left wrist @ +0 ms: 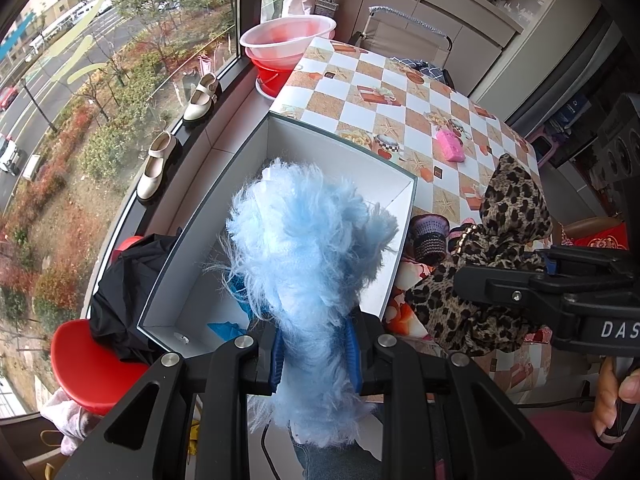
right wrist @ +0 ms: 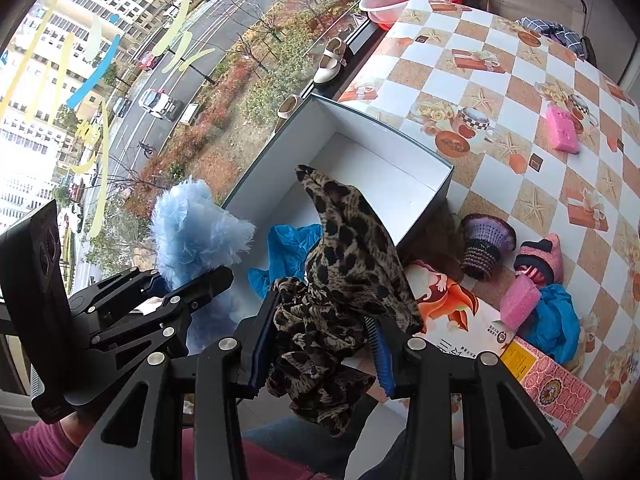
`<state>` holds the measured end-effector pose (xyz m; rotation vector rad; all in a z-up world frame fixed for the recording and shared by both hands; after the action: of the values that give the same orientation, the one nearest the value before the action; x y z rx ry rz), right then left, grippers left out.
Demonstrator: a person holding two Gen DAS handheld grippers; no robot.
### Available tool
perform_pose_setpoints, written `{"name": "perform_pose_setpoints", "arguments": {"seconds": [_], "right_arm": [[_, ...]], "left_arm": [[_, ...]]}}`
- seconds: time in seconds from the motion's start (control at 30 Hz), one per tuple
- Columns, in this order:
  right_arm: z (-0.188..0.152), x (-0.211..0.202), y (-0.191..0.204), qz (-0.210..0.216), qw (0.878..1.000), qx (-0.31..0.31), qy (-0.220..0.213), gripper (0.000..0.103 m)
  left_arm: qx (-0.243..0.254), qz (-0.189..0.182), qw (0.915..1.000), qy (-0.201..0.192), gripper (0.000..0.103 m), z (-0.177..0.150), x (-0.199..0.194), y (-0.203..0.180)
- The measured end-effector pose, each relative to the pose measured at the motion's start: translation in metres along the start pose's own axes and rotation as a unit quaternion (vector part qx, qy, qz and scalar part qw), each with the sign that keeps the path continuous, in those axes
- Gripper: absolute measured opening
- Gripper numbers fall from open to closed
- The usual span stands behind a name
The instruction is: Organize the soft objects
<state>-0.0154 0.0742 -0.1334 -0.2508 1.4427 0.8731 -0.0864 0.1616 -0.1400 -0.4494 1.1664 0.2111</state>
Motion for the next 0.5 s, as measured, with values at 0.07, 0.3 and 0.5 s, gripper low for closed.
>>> {"name": "perform_pose_setpoints", "arguments": {"seconds": [0.07, 0.3, 0.5], "right_arm": [[0.0, 0.0003, 0.0001, 0.0, 1.0, 0.0, 0.0, 0.043], [0.0, 0.0001, 0.0003, -0.001, 1.0, 0.001, 0.001, 0.043], [-0.0006, -0.0015, -0.0036, -0.002, 1.0, 0.003, 0.001, 0.043]], "left_arm": [[0.0, 0.0, 1.0, 0.0, 0.027, 0.0003, 0.0006, -0.0006], [0.0, -0.001, 1.0, 0.001, 0.027, 0.0013, 0.0021, -0.0035], [0.004, -0.003, 1.0, 0.002, 0.027, 0.0007, 0.0021, -0.0053]]}}
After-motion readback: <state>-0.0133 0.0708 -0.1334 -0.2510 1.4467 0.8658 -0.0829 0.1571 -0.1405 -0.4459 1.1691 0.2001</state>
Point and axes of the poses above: each gripper's, at about its wrist camera, not at the fingertips, and x roughly the way its jaws point, y to its left, z to its top, the point moved 10 cm from there along x, roughly the way its jaws point, and after that the axes turned 5 degrees about -z, right-handed, at the moved point
